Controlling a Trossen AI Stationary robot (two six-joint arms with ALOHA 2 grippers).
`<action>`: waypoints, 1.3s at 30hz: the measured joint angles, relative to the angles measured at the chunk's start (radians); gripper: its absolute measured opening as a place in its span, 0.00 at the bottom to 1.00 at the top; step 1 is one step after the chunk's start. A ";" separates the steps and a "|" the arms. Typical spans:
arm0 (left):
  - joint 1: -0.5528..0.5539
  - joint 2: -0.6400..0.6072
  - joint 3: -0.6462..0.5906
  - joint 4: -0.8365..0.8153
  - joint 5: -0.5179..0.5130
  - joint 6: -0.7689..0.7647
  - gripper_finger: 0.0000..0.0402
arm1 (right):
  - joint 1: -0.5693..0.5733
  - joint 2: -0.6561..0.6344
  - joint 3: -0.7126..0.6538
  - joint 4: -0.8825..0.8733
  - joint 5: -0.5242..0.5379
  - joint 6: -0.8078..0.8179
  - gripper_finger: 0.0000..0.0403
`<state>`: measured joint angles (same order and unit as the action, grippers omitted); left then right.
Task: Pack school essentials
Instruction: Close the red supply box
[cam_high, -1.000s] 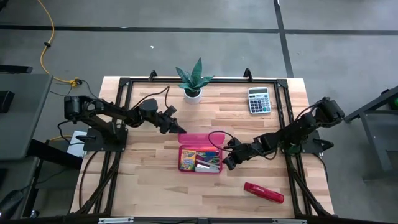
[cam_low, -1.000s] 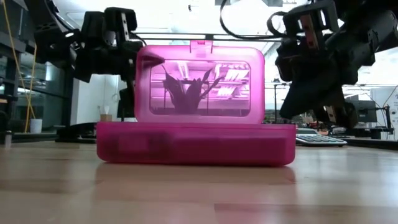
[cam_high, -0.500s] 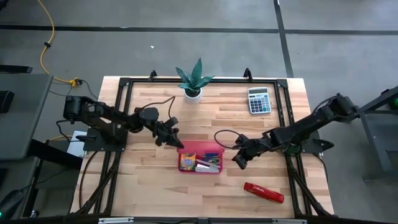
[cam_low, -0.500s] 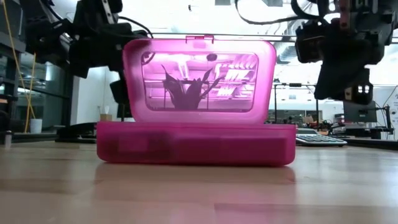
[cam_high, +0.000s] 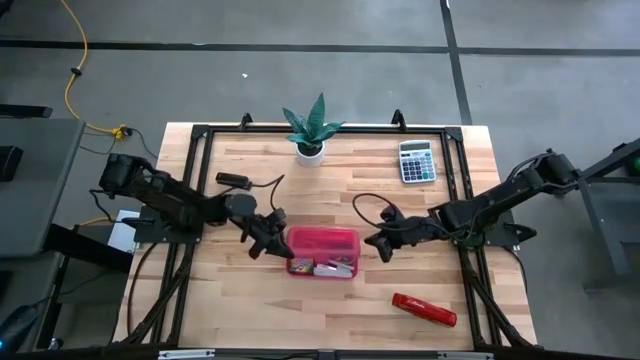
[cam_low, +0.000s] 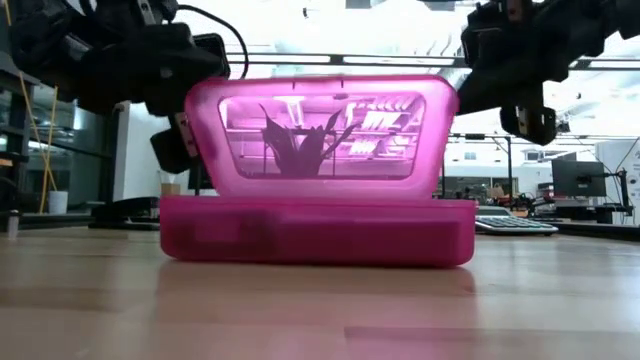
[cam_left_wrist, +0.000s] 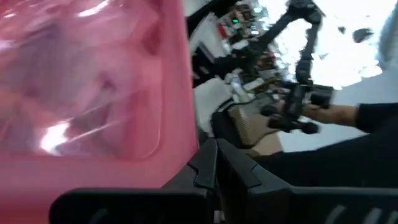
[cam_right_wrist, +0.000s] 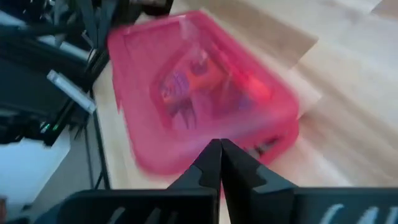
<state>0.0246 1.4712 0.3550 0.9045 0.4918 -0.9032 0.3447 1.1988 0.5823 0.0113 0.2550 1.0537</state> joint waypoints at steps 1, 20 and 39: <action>-0.009 0.000 0.000 -0.017 -0.019 0.009 0.00 | -0.006 0.000 0.000 0.000 0.009 -0.005 0.00; -0.032 0.001 0.000 -0.094 -0.182 0.043 0.00 | -0.048 0.373 0.077 0.371 -0.159 -0.032 0.00; 0.027 -0.101 -0.001 -0.040 -0.179 0.069 0.00 | -0.051 0.564 0.359 -0.041 -0.230 -0.153 0.00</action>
<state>0.0516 1.3704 0.3542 0.8647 0.3132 -0.8343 0.2934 1.7631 0.9416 -0.0296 0.0252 0.9009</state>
